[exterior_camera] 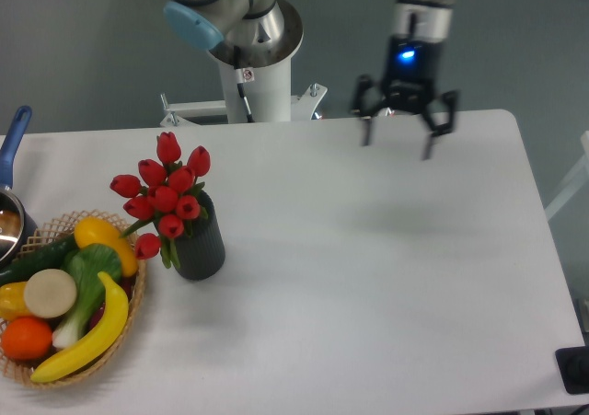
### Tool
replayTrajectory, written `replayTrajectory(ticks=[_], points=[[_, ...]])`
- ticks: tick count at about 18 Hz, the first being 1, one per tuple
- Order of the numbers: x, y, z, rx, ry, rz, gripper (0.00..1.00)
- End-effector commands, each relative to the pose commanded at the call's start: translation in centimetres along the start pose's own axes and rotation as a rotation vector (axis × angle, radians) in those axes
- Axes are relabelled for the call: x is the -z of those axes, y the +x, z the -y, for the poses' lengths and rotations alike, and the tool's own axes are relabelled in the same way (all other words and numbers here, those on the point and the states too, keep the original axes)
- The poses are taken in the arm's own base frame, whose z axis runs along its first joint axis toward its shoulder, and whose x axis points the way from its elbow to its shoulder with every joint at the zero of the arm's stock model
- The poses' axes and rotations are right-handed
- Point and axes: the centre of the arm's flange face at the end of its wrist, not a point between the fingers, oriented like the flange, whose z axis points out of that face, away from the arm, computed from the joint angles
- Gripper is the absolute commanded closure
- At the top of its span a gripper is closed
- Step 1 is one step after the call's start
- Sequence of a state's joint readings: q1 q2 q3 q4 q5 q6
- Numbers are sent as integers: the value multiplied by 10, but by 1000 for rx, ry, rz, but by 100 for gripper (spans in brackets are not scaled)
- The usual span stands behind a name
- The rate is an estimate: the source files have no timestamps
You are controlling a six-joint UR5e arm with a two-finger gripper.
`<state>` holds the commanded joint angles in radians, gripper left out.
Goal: Insert the flowers into the vase
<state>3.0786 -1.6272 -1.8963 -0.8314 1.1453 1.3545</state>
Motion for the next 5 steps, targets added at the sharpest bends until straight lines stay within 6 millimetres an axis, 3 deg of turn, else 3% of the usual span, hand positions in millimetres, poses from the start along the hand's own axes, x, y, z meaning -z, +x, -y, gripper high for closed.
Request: replayTrajectory(ticks=[2, 5], points=[[-14, -19, -15, -40, -123, 10, 0], [-49, -28, -41, -105, -226, -45, 0]])
